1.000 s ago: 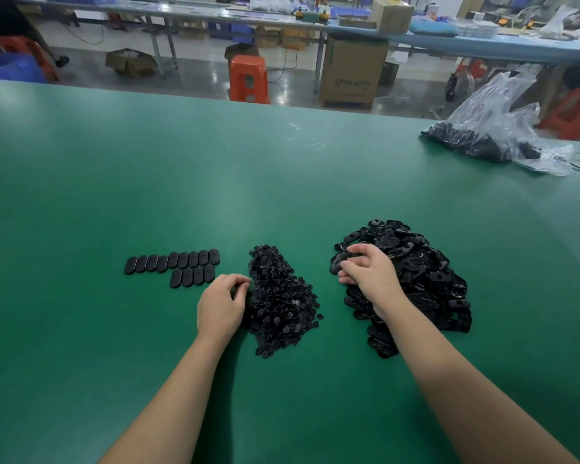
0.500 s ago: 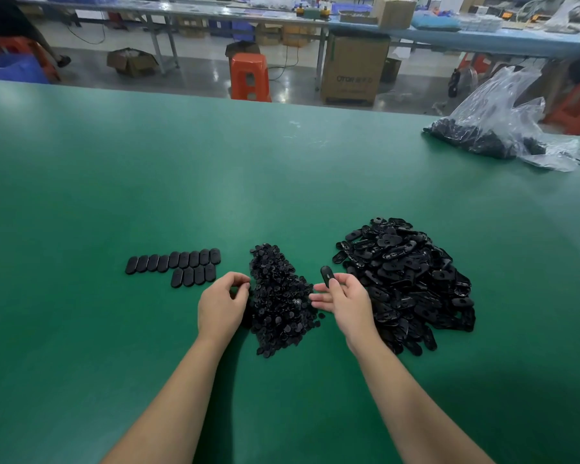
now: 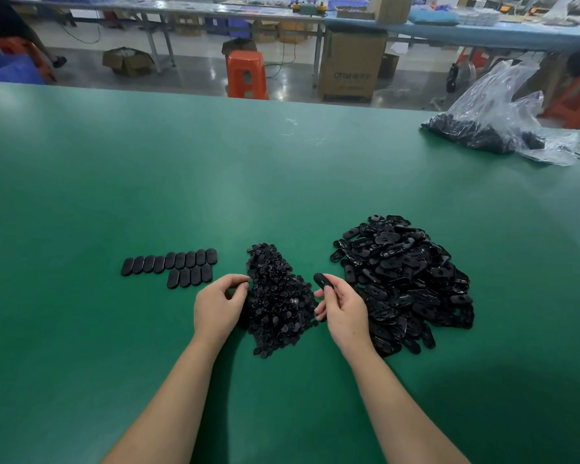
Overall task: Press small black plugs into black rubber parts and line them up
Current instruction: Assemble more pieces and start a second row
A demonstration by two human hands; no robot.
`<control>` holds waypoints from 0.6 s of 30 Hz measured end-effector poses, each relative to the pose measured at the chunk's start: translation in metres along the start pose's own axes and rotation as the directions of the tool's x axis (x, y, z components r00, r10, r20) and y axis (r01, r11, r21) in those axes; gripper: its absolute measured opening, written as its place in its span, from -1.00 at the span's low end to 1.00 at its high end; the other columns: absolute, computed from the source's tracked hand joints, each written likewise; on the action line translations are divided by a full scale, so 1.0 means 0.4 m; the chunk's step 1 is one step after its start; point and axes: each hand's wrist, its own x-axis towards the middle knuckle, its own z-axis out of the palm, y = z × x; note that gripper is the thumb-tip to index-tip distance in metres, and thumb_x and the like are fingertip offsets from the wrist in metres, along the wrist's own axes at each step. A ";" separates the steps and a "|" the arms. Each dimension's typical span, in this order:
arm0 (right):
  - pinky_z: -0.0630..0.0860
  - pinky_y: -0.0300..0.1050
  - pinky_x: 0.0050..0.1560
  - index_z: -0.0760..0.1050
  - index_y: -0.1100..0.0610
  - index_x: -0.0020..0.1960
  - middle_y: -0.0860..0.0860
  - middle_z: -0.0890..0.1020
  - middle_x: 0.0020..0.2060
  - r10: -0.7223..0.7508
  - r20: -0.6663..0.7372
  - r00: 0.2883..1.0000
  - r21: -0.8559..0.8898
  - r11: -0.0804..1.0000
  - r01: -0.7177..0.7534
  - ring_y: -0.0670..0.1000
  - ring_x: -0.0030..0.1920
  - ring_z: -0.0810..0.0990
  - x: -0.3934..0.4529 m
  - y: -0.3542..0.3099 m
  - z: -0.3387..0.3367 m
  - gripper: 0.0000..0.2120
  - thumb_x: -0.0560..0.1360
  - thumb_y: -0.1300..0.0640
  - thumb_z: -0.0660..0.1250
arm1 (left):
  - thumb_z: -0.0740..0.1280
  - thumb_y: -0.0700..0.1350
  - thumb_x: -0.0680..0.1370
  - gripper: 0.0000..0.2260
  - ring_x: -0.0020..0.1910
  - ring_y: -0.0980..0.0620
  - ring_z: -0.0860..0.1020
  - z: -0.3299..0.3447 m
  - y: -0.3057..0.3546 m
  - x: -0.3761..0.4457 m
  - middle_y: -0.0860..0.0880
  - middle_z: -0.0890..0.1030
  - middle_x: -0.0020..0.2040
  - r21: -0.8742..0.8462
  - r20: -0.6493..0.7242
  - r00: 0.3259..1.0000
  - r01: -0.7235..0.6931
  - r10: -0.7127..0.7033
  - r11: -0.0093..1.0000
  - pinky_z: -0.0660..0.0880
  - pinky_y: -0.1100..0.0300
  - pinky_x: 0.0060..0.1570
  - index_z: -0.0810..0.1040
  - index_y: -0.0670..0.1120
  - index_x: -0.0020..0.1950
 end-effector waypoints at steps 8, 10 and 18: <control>0.60 -0.18 -0.27 0.53 0.07 0.30 -0.02 0.66 -0.15 -0.014 0.010 1.000 -0.030 0.999 0.014 -0.12 -0.34 0.59 -0.001 0.000 -0.001 -0.74 0.69 0.24 0.19 | 0.42 -0.15 0.56 -0.78 -0.19 0.11 0.63 -0.014 0.030 0.001 0.14 0.70 -0.17 -0.170 0.036 0.999 0.038 -0.032 0.985 0.57 0.22 -0.15 0.66 0.20 0.02; 0.60 -0.19 -0.27 0.50 0.05 0.31 -0.01 0.66 -0.14 -0.015 0.009 1.000 -0.016 1.000 0.016 -0.13 -0.35 0.58 -0.001 -0.001 -0.001 -0.75 0.69 0.24 0.18 | 0.42 -0.18 0.56 -0.82 -0.15 0.03 0.67 -0.006 0.049 -0.003 0.15 0.72 -0.17 -0.241 0.068 0.996 0.069 -0.054 0.968 0.59 0.17 -0.11 0.70 0.11 0.01; 0.58 -0.20 -0.30 0.41 0.00 0.29 -0.01 0.66 -0.11 -0.024 0.013 1.000 -0.001 1.000 0.024 -0.11 -0.35 0.58 -0.003 -0.007 -0.002 -0.75 0.70 0.26 0.13 | 0.45 -0.23 0.53 -0.86 -0.13 0.15 0.67 0.033 0.130 -0.006 0.02 0.74 -0.15 -0.432 0.168 0.984 0.130 -0.062 0.893 0.52 0.38 -0.12 0.71 0.02 -0.06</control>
